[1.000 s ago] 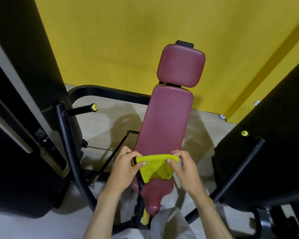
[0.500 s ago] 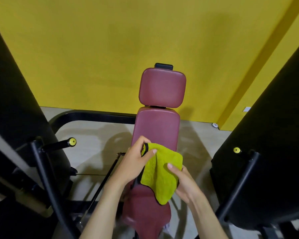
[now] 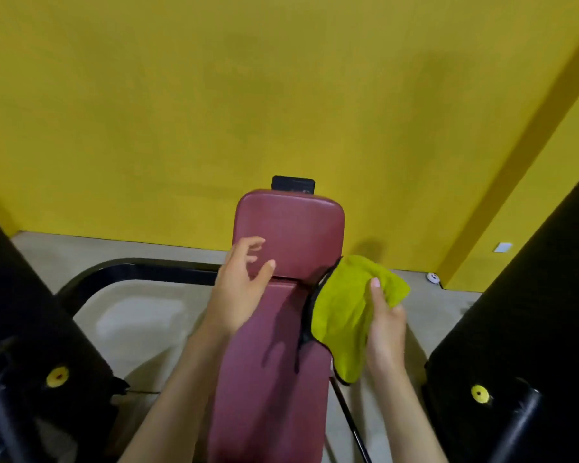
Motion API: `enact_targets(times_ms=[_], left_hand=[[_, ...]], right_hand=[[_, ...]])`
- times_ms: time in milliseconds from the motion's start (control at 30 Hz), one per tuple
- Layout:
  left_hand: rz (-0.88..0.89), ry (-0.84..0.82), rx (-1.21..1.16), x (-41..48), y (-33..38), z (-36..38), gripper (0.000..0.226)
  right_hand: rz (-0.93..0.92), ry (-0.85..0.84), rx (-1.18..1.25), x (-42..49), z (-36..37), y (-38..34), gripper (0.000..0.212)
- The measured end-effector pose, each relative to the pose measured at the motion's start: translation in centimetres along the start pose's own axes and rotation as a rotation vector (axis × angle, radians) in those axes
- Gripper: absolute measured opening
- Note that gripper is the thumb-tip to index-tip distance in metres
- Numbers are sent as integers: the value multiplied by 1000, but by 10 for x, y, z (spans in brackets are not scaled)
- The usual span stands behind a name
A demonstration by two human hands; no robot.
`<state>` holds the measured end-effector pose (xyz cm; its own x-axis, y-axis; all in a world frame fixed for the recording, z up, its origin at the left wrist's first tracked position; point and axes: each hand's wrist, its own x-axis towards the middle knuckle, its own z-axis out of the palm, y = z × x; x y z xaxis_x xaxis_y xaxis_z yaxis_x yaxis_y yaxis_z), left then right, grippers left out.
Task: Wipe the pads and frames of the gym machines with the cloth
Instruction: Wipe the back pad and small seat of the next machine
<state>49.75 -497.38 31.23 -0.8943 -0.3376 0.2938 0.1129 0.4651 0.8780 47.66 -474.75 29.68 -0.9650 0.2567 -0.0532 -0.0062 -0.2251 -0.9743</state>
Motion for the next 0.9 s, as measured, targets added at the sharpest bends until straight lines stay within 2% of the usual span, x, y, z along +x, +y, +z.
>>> enact_targets(times_ms=[100, 167, 267, 333, 367, 433, 567, 667, 733, 833, 900], left_hand=[[-40, 169, 35, 41, -1, 3, 41], [-83, 218, 78, 64, 0, 6, 49], [-185, 265, 119, 92, -4, 11, 58], [-229, 264, 92, 101, -10, 14, 57], [-249, 255, 74, 103, -12, 16, 55], [-284, 250, 63, 105, -15, 19, 53], [-282, 332, 47, 103, -19, 25, 50], [-303, 352, 16, 100, -22, 26, 51], [-317, 342, -28, 96, -22, 23, 52], [-340, 324, -66, 96, -26, 15, 60], [-350, 315, -70, 98, -29, 10, 60]], right_hand=[[-174, 164, 14, 46, 17, -28, 25], [-257, 145, 26, 76, 38, -37, 17], [-422, -97, -225, 121, 74, -28, 35], [-635, -319, -562, 146, 93, -15, 45], [-777, -373, -736, 159, 98, -11, 52], [-931, -408, -877, 181, 98, -10, 61], [-839, -569, -721, 207, 93, -5, 70], [-808, -604, -628, 206, 102, -2, 50], [-919, -538, -719, 201, 111, -6, 41], [-1198, -459, -933, 181, 138, -16, 48], [-1276, -491, -1087, 158, 176, -19, 55]])
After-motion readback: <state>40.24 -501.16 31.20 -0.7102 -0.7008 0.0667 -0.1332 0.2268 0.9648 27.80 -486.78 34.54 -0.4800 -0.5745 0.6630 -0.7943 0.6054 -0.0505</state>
